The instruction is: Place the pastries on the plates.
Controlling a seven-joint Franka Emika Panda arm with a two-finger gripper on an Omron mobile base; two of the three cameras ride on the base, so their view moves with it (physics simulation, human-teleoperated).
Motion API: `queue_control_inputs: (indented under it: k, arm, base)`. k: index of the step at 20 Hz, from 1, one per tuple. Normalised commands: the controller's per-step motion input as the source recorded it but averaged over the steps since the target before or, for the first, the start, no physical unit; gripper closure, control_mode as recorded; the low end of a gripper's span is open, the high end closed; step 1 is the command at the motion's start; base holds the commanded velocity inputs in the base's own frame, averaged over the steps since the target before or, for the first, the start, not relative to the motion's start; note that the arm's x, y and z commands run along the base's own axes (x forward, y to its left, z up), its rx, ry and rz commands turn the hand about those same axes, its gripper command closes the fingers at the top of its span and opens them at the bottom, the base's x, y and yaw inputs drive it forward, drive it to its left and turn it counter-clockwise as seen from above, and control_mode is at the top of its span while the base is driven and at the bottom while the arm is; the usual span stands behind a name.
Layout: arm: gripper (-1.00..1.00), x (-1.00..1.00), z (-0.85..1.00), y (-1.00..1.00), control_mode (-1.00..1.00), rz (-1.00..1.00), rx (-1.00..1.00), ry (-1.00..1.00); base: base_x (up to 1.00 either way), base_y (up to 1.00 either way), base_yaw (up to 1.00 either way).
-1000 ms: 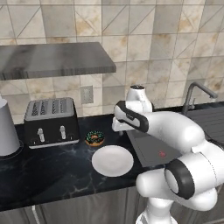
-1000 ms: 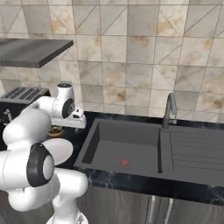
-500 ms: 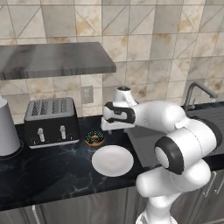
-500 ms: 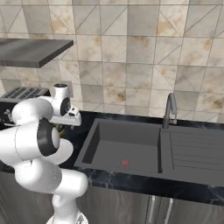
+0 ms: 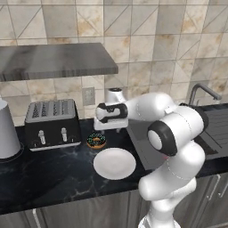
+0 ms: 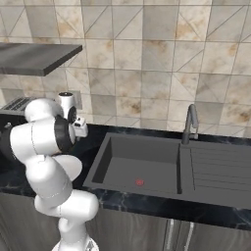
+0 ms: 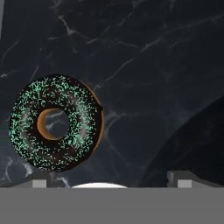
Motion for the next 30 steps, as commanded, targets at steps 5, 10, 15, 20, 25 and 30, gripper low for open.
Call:
queue_control_inputs:
  k: [5,10,15,20,25,30]
  arm:
    - [-1.00,0.40,-0.21,0.24,-1.00,0.00,0.00,0.00]
    - [-1.00,0.29,-0.28,0.18,-1.00,0.00,0.00,0.00]
    - [-1.00,0.08,-0.20,0.03,-1.00,0.01,0.00,0.01]
    - [-1.00,-0.05,-0.01,0.00,-1.00,0.00,0.00,0.00]
    - [-1.00,-0.21,0.00,0.00,-1.00,0.00,0.00,0.00]
    - [-1.00,-0.24,-0.01,0.00,-1.00,0.00,0.00,0.00]
  base:
    - [0.00,0.00,0.00]
    - [0.00,0.00,0.00]
    - [0.00,0.00,0.00]
    - [0.00,0.00,0.00]
    - [0.00,0.00,0.00]
    - [0.00,0.00,0.00]
